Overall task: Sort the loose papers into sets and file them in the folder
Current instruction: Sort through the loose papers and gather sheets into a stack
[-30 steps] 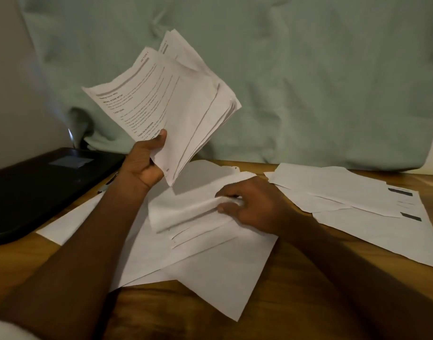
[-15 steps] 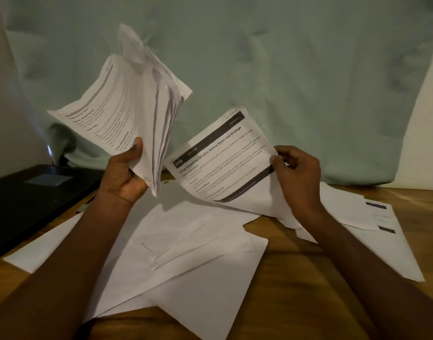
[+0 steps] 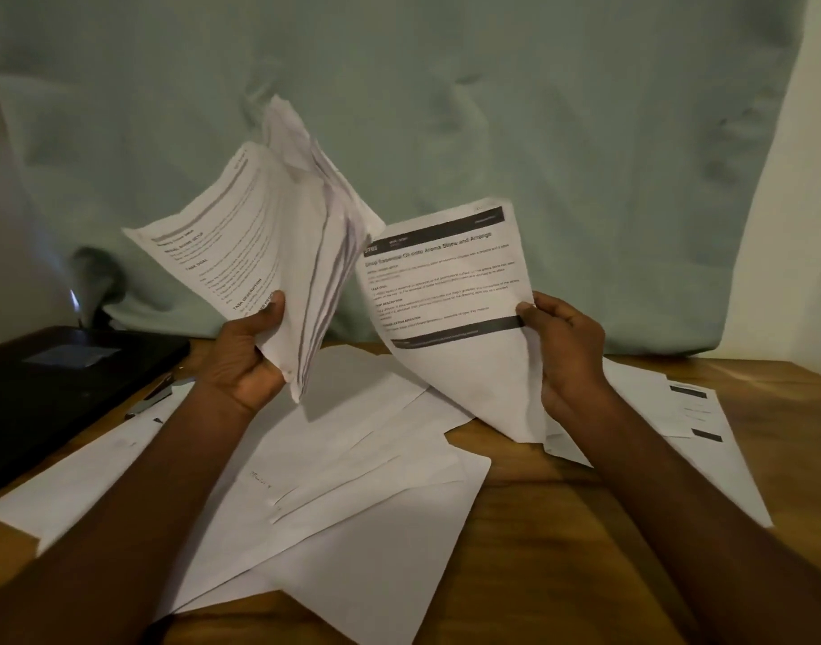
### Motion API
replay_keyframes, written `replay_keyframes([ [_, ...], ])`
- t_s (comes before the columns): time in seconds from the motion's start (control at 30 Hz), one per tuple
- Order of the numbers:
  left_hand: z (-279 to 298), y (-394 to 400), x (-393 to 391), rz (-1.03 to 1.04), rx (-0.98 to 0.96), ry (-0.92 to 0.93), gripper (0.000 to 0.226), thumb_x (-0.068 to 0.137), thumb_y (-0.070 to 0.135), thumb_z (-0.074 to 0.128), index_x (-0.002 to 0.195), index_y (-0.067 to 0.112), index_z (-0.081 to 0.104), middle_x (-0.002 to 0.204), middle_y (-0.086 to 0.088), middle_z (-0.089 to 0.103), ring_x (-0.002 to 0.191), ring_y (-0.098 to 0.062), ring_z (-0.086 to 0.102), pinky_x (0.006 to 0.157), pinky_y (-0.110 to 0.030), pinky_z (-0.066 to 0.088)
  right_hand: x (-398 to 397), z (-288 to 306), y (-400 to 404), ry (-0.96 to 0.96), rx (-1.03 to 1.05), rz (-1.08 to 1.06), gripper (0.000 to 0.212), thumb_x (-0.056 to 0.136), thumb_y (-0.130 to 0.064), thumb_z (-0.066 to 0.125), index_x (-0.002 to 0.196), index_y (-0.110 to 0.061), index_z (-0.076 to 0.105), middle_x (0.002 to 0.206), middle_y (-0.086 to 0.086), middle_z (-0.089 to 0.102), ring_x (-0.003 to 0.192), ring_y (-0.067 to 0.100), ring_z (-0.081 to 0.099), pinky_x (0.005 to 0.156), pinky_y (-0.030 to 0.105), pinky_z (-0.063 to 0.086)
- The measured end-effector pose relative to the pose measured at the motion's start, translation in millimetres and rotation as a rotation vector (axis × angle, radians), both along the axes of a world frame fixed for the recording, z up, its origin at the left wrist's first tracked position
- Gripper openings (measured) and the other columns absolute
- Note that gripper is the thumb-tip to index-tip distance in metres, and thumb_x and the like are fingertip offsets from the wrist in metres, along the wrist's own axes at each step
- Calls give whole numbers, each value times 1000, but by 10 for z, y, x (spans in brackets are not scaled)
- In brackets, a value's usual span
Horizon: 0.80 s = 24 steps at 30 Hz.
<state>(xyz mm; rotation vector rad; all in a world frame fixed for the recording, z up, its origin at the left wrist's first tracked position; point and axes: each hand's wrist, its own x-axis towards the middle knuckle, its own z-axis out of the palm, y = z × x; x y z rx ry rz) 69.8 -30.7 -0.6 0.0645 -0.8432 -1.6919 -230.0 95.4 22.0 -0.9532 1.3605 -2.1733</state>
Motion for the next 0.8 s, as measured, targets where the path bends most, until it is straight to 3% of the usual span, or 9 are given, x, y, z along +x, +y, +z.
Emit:
replay_keyframes([
  [0.1,-3,75,-78,42,24,-75,33,106,0,40,122,16,65,103,-3,78,89,-17,76,69,-34,63,-61,23,-14,-142,-134,-167,22,90,-8,74,111,-13,76,97,-6,74,87,6,69,72,14,56],
  [0.2,-13,119,-130,-2,9,-134,37,105,1,44,136,15,60,114,-7,76,98,-22,75,73,-38,63,-207,154,17,-20,-286,-459,19,89,-12,73,107,-15,78,96,-9,76,88,0,70,87,24,58],
  [0.33,-24,147,-175,40,26,-185,45,102,1,50,146,13,55,117,-6,75,99,-20,75,74,-37,63,-334,304,166,467,-421,-722,20,97,-24,67,112,-17,77,107,-5,77,99,5,71,92,32,58],
  [0.43,-33,105,-148,35,23,-174,48,102,2,50,148,15,53,132,-9,68,104,-22,73,75,-39,63,-359,284,197,1070,-411,-905,23,99,-23,64,121,-21,73,120,-7,74,115,13,67,105,52,44],
  [0.5,-38,90,-127,35,23,-161,48,103,2,49,148,15,53,134,-9,66,105,-23,73,75,-39,63,-287,121,122,1358,-261,-814,25,97,-19,63,120,-26,72,121,-12,72,122,14,63,111,53,33],
  [0.57,-45,80,-112,43,22,-155,47,103,2,49,148,16,53,130,-8,69,103,-23,73,74,-39,63,-233,-135,12,1461,-31,-630,24,95,-21,64,115,-31,73,113,-13,75,115,15,67,109,50,33],
  [0.67,-53,49,-85,62,41,-176,47,102,4,52,148,16,53,139,-10,64,108,-23,71,76,-40,63,-281,-435,-90,1401,284,-426,24,94,-23,63,112,-31,77,100,-7,79,90,19,73,88,38,50],
  [0.73,-43,32,-50,63,45,-195,50,101,6,53,150,17,51,147,-11,57,116,-26,66,79,-41,63,-334,-480,-94,1368,519,-390,24,93,-23,65,113,-31,77,104,-6,78,92,20,71,79,31,51],
  [0.8,-26,24,-6,71,28,-198,51,101,6,53,151,17,50,149,-11,55,119,-28,63,80,-41,63,-356,-478,-73,1355,764,-308,27,89,-24,67,113,-33,75,111,-5,75,99,21,67,81,32,49],
])
